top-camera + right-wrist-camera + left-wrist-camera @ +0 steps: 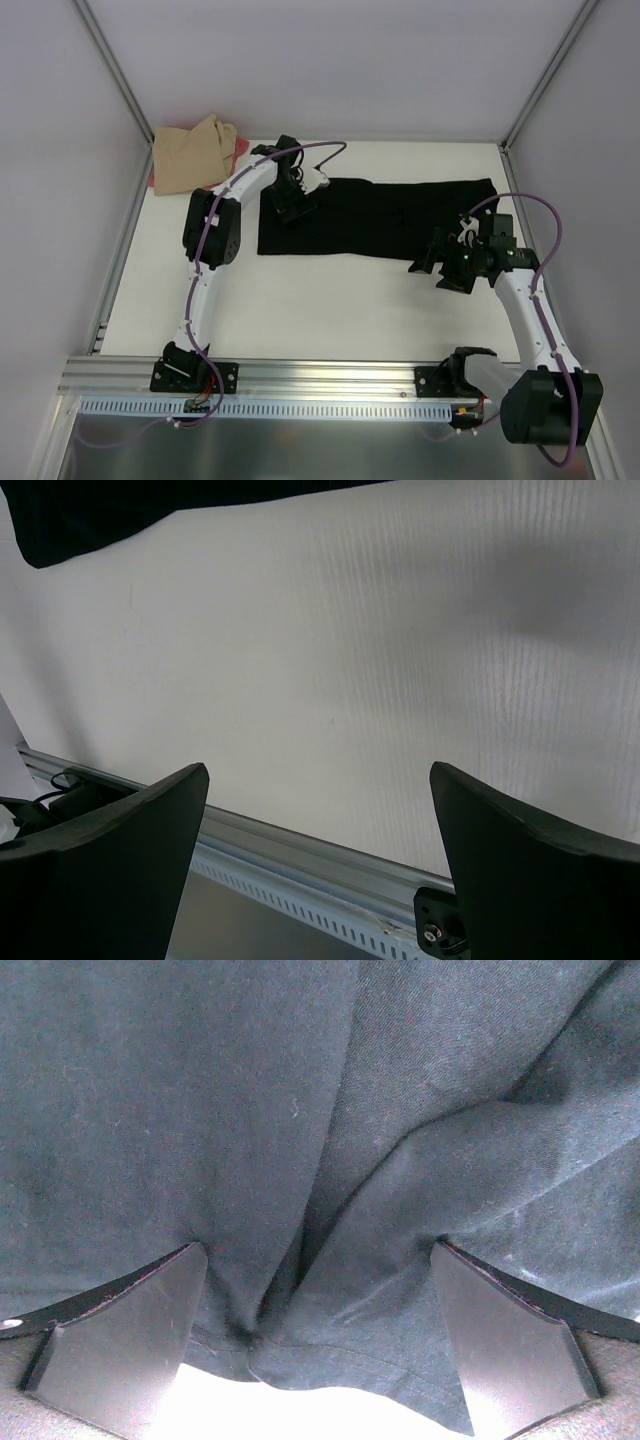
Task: Fold and stack the t-shirts
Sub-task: Rotate the tshirt 90 degrees
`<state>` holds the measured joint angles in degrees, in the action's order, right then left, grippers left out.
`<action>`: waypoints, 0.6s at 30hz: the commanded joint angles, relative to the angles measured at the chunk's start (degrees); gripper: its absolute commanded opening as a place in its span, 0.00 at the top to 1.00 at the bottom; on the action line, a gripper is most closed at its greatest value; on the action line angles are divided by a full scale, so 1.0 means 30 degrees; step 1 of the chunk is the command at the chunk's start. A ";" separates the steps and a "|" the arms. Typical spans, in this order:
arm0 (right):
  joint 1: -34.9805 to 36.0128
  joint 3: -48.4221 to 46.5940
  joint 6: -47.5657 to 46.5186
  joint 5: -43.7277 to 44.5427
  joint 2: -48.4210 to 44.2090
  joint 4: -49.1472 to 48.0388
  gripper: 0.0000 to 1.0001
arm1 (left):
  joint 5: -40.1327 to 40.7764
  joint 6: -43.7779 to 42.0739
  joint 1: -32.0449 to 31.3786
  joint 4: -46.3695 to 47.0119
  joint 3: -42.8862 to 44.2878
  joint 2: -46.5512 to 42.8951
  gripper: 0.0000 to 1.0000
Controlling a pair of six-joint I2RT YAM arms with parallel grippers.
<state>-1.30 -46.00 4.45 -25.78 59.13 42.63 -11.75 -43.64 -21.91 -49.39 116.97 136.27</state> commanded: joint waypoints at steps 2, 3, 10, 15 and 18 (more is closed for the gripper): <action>-0.0036 -0.0020 0.0128 -0.0136 -0.0814 -0.0294 0.01 | -0.1211 0.1038 -0.0488 -0.3076 -0.1016 -0.0040 0.01; -0.0035 0.0010 0.0129 -0.0224 -0.0931 -0.0295 0.01 | -0.1298 0.1591 -0.0750 -0.3340 -0.1136 -0.0274 0.01; -0.0065 0.0391 0.0275 -0.0634 -0.1956 -0.0266 0.00 | -0.1707 0.4640 -0.2216 -0.5156 -0.3654 -0.1330 0.05; -0.0065 0.0479 0.0217 -0.0898 -0.3185 0.0435 0.01 | -0.1767 0.6980 -0.3387 -0.3992 -0.8104 -0.2705 0.07; -0.0094 0.0479 0.0129 -0.0928 -0.4036 0.0991 0.01 | -0.2351 0.8444 -0.4091 -0.3607 -0.9982 -0.3526 0.01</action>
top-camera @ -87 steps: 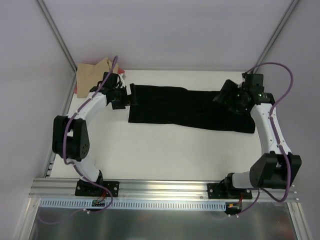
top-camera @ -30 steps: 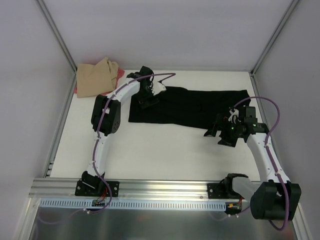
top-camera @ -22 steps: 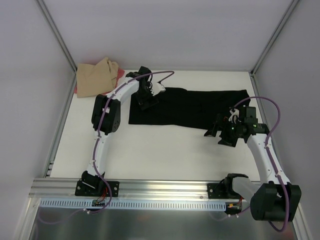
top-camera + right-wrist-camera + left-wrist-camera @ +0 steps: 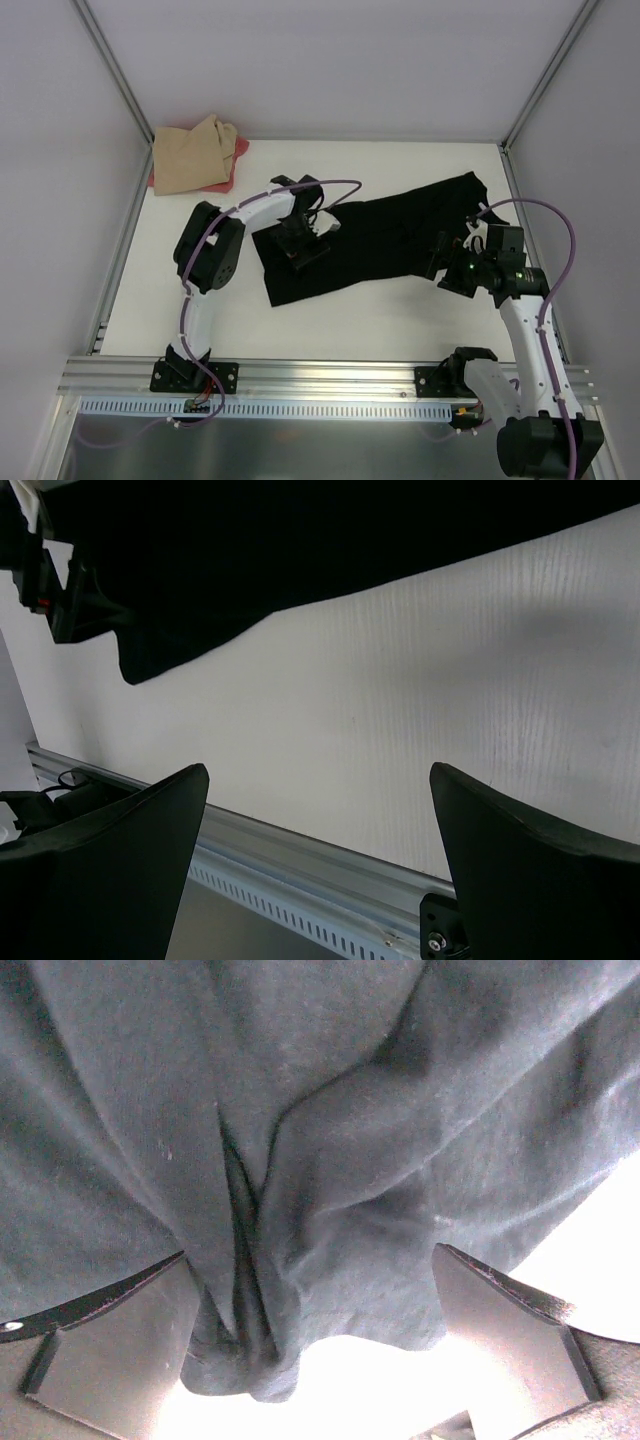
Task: Fold and stack the t-shirts
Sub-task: Rotate the tshirt 90 degrees
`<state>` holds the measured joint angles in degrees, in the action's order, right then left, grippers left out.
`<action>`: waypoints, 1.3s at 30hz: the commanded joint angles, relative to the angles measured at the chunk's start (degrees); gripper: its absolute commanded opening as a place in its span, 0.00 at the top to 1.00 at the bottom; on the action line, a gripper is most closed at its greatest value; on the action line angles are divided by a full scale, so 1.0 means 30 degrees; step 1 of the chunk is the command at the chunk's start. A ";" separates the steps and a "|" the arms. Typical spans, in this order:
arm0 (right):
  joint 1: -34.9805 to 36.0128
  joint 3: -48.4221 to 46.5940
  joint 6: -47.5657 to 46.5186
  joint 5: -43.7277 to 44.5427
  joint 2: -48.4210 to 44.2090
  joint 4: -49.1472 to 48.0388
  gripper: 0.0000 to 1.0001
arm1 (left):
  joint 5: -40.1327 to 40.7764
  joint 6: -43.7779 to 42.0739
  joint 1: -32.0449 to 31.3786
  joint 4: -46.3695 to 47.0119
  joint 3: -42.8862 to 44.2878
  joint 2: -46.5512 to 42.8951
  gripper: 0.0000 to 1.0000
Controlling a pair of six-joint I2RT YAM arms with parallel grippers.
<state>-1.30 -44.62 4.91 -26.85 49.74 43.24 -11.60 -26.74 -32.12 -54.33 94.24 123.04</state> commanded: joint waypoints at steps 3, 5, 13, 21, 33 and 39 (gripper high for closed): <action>-0.0181 0.0078 -0.0054 -0.0746 -0.1634 0.1112 0.01 | -0.3515 0.3870 -0.1450 -0.1580 -0.3636 0.0119 0.01; -0.0240 0.0137 0.0005 -0.0863 -0.1900 0.1258 0.01 | -0.3927 0.4486 -0.1948 -0.1346 -0.4427 -0.0348 0.01; -0.0299 0.0488 0.0093 -0.1245 -0.3597 0.2167 0.01 | -0.5682 0.9232 -0.6223 0.1758 -0.7592 -0.2605 0.01; -0.0299 0.0636 -0.0463 -0.0777 -0.4216 0.2870 0.01 | -0.2969 1.3011 -0.9186 0.3549 -0.8679 -0.4917 0.01; -0.0299 -0.2584 0.0385 0.1067 0.1256 0.0354 0.01 | 1.2709 1.3075 -1.0444 0.1378 -0.3668 -1.3500 0.01; -0.0328 -0.5829 0.0941 0.3030 0.7875 -0.1874 0.01 | 1.1464 1.2605 -1.1676 0.6323 -0.7784 -1.9414 0.01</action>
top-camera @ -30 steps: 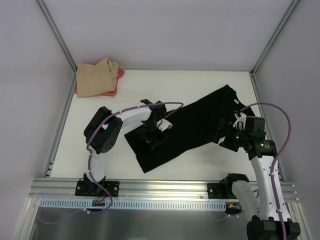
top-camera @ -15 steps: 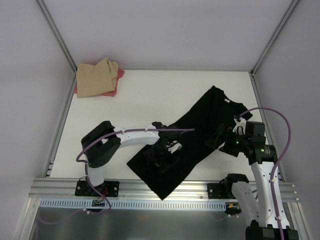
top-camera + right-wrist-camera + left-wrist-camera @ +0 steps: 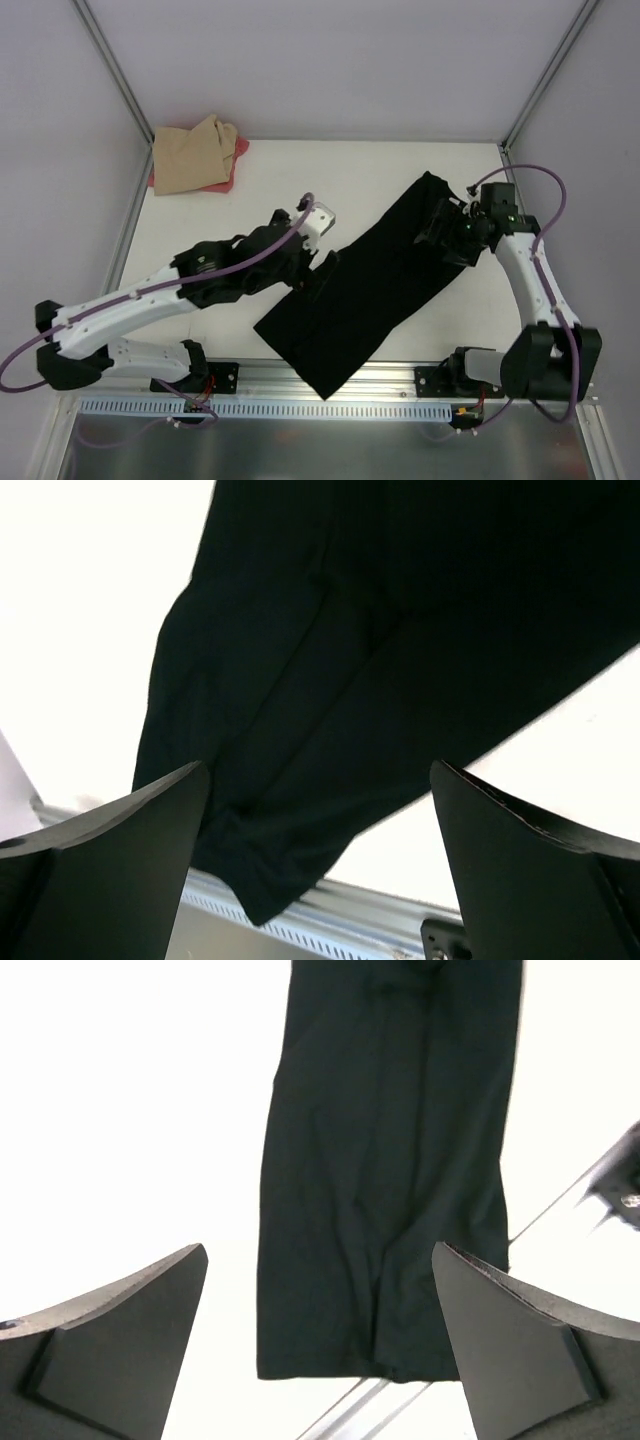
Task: Fold and stack the t-shirts
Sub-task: Rotate the tshirt 90 degrees
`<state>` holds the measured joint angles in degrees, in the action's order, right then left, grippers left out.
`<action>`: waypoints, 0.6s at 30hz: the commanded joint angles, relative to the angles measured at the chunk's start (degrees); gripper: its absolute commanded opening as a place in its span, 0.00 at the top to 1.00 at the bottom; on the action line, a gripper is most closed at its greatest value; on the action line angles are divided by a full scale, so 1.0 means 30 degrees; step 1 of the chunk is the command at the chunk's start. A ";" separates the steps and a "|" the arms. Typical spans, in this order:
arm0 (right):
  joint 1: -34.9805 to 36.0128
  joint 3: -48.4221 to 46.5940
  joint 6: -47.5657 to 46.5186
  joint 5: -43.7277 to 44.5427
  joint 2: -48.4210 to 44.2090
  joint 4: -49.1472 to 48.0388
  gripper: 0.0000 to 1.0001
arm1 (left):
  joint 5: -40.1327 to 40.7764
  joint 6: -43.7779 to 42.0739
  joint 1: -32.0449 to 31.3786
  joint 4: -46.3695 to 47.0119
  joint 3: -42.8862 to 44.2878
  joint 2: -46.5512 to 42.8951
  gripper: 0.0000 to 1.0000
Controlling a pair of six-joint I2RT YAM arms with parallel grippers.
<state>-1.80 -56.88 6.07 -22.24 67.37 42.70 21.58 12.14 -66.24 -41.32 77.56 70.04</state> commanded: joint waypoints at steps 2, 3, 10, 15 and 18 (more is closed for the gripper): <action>-0.0161 -0.2743 0.0790 0.2109 0.4604 -0.2307 0.01 | -0.0599 -0.0357 -0.0304 0.3889 -0.4248 -0.4383 0.01; -0.0190 -0.3908 0.0820 0.2313 0.5395 -0.2367 0.00 | -0.1183 -0.0269 -0.0304 0.4306 -0.4783 -0.5755 0.01; -0.0395 -0.8832 0.1171 0.3838 1.1520 -0.2163 0.00 | -0.2067 -0.0414 -0.0304 0.3988 -0.6486 -0.8023 0.01; -0.0511 -1.1153 0.1084 0.4365 1.4862 -0.1724 0.01 | -0.2389 -0.0677 -0.0304 0.4193 -0.6781 -0.8083 0.01; -0.0803 -1.1946 0.1112 0.4454 1.6208 -0.1722 0.00 | -0.2711 -0.0766 -0.0304 0.4456 -0.6723 -0.7879 0.01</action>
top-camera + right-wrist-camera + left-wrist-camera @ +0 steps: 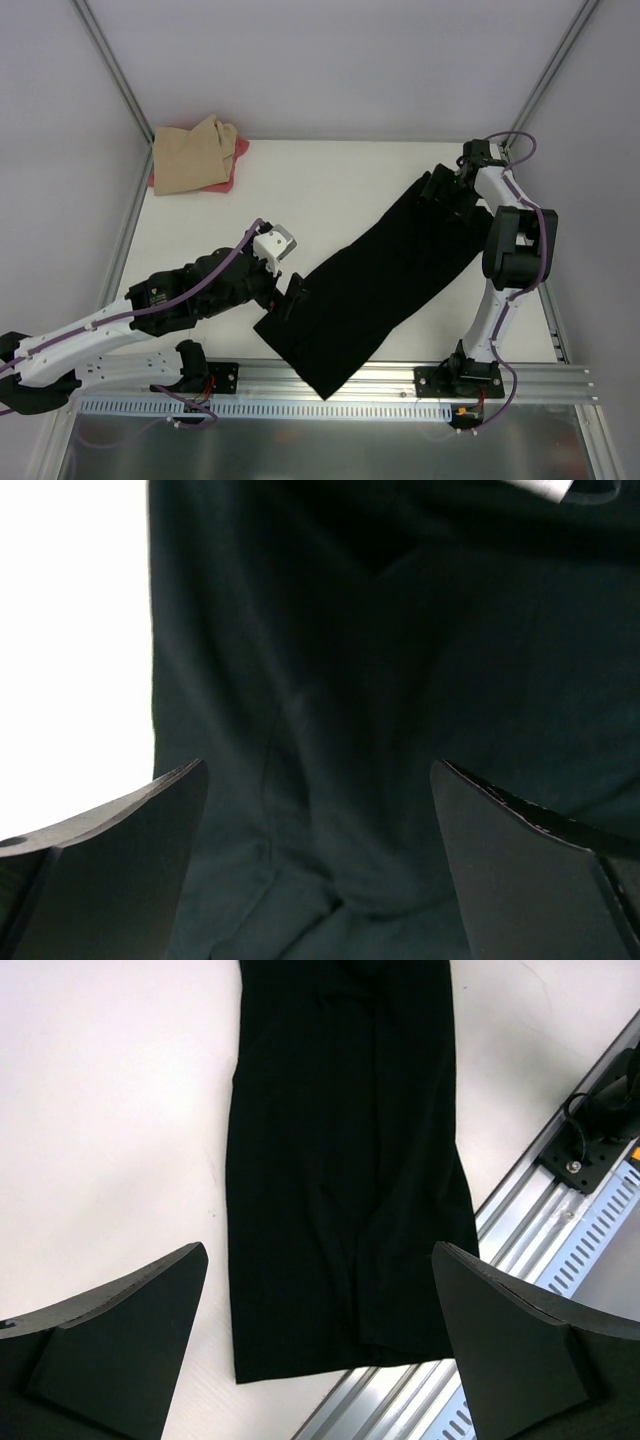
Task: Fold and stack the t-shirts
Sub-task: Rotate the tshirt 90 degrees
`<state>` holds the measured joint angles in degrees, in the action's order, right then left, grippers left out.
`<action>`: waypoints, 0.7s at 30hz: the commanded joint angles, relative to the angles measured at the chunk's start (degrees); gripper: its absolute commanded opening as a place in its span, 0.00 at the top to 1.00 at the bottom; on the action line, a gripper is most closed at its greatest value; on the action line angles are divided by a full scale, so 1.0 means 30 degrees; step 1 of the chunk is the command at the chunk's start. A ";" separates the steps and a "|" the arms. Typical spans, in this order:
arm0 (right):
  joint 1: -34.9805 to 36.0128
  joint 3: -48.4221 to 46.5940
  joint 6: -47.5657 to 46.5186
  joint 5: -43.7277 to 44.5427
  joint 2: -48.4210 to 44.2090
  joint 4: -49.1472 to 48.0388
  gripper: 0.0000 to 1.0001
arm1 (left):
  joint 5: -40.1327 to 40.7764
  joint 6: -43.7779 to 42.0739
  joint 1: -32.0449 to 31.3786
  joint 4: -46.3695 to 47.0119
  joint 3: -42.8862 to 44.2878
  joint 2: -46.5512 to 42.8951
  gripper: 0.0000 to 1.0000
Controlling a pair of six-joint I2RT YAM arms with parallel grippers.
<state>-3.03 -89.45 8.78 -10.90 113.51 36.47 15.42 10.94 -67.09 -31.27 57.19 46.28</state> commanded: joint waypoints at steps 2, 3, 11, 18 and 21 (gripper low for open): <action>-0.0630 -0.1325 0.0297 0.0614 0.1416 0.0179 0.01 | -0.0920 -0.0453 -0.0020 0.1369 0.0155 0.0187 0.01; -0.0719 -0.1355 0.0326 0.0614 0.1565 0.0004 0.01 | -0.0950 -0.0482 -0.0049 0.1398 0.0185 0.0246 0.01; -0.0837 -0.2583 0.0531 0.0030 0.3672 -0.0379 0.01 | -0.1477 -0.1009 -0.0020 0.1516 0.0624 0.1562 0.01; -0.0544 -0.6768 0.1146 -0.1988 0.7245 -0.0234 0.00 | -0.1654 -0.1448 -0.0020 0.1926 0.0800 0.2325 0.01; -0.0223 -1.0106 0.1468 -0.3246 0.9354 0.0264 0.00 | -0.1741 -0.1653 -0.0020 0.2130 0.0742 0.2677 0.01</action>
<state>-5.23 -114.61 12.21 -16.27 134.93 39.79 11.60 7.79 -67.09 -27.59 57.47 53.56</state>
